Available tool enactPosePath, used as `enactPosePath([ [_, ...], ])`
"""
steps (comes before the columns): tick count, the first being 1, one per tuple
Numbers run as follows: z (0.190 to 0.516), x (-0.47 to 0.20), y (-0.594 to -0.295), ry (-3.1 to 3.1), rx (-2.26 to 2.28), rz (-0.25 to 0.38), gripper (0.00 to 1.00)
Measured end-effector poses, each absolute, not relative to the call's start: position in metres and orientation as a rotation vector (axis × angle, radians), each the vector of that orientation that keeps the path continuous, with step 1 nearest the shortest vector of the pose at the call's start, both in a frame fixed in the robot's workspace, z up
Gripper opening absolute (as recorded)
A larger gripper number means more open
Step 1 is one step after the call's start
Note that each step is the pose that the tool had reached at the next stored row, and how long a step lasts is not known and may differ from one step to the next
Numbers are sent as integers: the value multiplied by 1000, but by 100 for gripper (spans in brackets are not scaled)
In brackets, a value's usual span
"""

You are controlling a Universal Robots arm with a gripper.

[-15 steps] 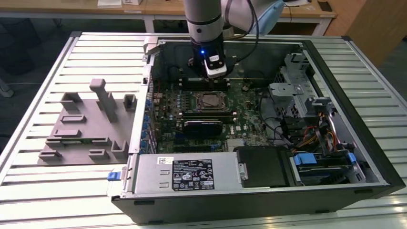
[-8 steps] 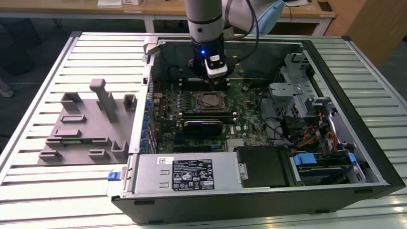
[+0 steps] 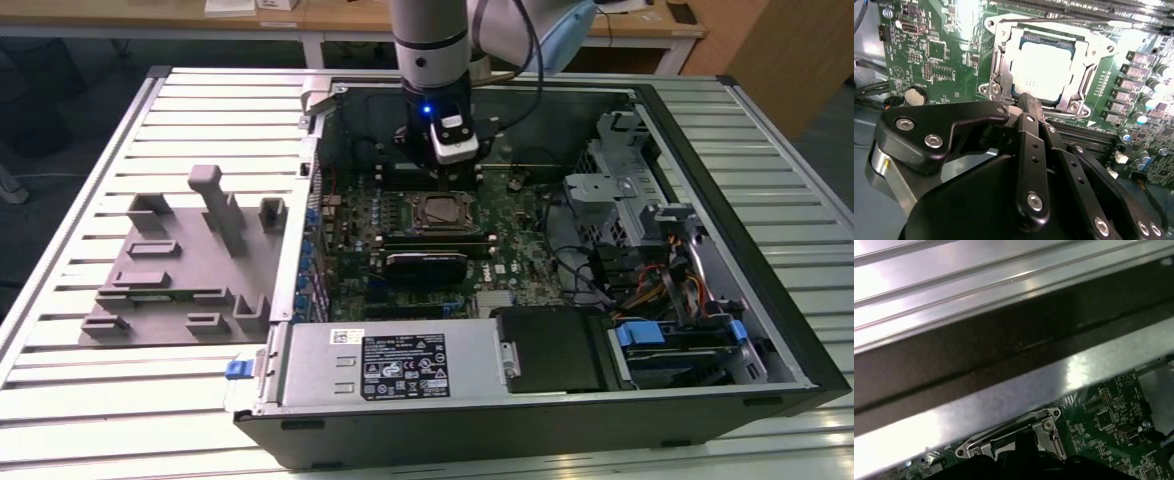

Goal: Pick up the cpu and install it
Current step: 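Install the first cpu locking lever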

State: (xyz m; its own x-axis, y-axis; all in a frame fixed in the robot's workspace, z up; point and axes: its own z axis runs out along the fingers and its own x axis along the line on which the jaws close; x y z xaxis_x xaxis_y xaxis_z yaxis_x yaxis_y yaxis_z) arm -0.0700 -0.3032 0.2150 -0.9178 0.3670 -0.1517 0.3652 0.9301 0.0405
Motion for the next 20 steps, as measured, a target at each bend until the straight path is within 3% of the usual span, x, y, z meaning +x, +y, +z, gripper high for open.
enactPosePath([
  [20,215,-65,-317,2957,556,-80,11],
])
